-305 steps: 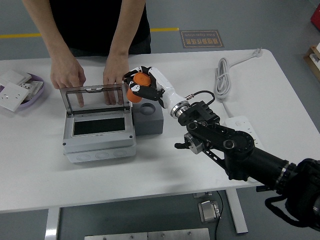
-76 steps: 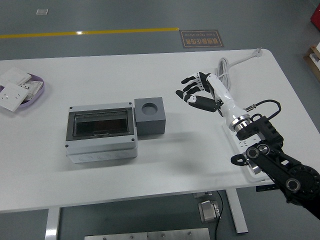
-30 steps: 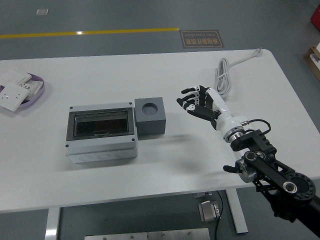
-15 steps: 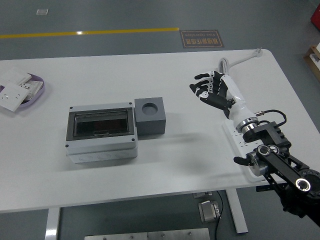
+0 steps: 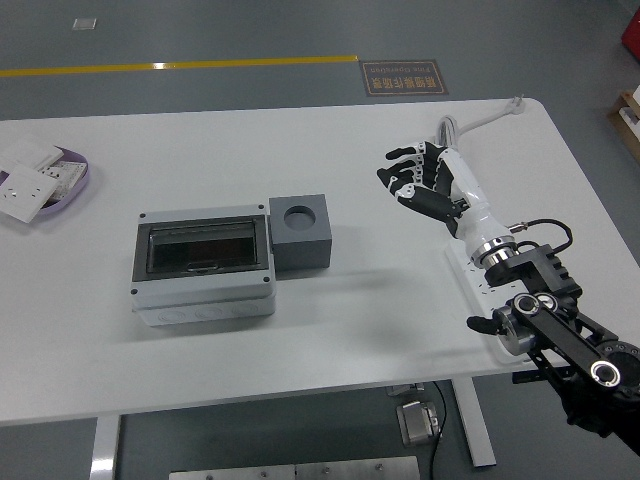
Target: Pick up the cylinder from the cube,place it in the box,flap close box
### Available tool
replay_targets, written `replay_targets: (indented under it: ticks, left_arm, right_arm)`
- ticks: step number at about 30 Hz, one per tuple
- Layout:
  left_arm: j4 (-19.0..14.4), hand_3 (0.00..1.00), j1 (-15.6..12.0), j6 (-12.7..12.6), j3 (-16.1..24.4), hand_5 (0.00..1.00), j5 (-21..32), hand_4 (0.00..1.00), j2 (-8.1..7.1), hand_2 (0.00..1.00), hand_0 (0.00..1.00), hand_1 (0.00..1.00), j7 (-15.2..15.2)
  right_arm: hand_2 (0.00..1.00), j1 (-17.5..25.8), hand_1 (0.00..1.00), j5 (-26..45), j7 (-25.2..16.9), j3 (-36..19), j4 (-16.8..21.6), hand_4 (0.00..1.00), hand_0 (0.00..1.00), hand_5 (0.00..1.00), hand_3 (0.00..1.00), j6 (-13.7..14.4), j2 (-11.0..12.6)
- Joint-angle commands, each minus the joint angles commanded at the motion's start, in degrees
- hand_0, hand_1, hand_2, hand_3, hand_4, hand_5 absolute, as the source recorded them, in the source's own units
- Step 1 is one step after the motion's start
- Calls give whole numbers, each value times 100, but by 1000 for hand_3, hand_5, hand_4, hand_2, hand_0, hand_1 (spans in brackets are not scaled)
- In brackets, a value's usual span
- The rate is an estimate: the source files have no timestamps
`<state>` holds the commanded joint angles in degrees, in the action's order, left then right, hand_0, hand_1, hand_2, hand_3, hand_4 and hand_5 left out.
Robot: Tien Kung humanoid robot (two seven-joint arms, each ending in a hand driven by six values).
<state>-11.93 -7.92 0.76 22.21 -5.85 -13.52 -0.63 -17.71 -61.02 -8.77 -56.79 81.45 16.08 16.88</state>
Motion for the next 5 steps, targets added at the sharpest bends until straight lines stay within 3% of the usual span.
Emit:
replay_targets:
  ticks: [5]
  left_arm:
    - [13,668,18,1,46,253,-5,722,-2,625,629,647,5]
  right_arm:
    - [457,-3,454,115,-90,-76,16,746,527,152,512,44,17]
